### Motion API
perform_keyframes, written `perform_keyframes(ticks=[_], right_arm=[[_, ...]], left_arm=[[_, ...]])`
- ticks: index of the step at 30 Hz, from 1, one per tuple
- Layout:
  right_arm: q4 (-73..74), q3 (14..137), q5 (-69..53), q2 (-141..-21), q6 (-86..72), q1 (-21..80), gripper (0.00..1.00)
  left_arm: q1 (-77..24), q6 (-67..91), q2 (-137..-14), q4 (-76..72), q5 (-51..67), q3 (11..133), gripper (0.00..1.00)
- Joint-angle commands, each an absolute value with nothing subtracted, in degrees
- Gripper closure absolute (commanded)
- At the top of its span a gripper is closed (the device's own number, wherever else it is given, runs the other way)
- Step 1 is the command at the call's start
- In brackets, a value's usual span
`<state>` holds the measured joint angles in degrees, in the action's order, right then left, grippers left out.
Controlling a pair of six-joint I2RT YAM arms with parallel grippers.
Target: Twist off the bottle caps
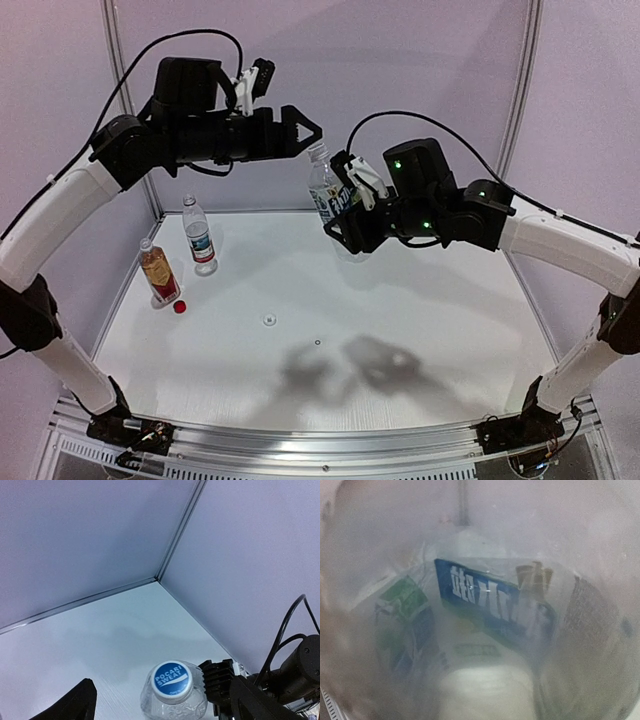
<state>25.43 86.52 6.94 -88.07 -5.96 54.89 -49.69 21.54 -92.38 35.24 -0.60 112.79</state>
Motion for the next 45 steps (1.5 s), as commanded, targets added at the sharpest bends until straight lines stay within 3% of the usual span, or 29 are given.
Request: perform_keyframes(ticks=[1, 6, 9, 13, 17, 21, 26, 45], right_arm=[[25.5, 85.0, 7.0, -87.7, -6.7, 54.8, 0.38], [25.6, 85.2, 6.2, -87.5, -5.7, 54.8, 0.37], [25.1, 85.3, 5.3, -87.7, -5.1, 54.8, 0.37], [24.6, 85.9, 2.0, -87.9, -4.6, 54.7, 0.37], [24.1, 86.1, -8.0, -87.3, -4.9, 54.3, 0.37], [23.7, 86.9, -28.7, -87.3, -6.1, 53.0, 0.38], [23.2, 87.3, -39.5, -88.3, -8.3, 52.3, 0.38], [22.6, 90.3, -50.6, -91.1, -9.5, 51.6, 0.37]], left_arm=[[-46.4, 15.3, -85.8, 35.6, -2.5, 109.4, 0.09], [-41.8, 12.3, -79.9, 33.8, -2.9, 101.0, 0.01], [-37.0, 14.1, -74.7, 27.0, -3.7, 89.5, 0.01], [-28.2, 17.2, -69.2, 18.8, 10.9, 78.8, 0.01], [-27.8, 12.1, -66.4, 15.7, 23.0, 77.7, 0.01], [-27.7, 14.8, -65.8, 8.0, 39.0, 76.9, 0.02], [-28.5, 19.4, -71.5, 7.5, 48.6, 82.8, 0.11], [-37.2, 23.5, -78.7, -0.3, 50.7, 85.7, 0.22]])
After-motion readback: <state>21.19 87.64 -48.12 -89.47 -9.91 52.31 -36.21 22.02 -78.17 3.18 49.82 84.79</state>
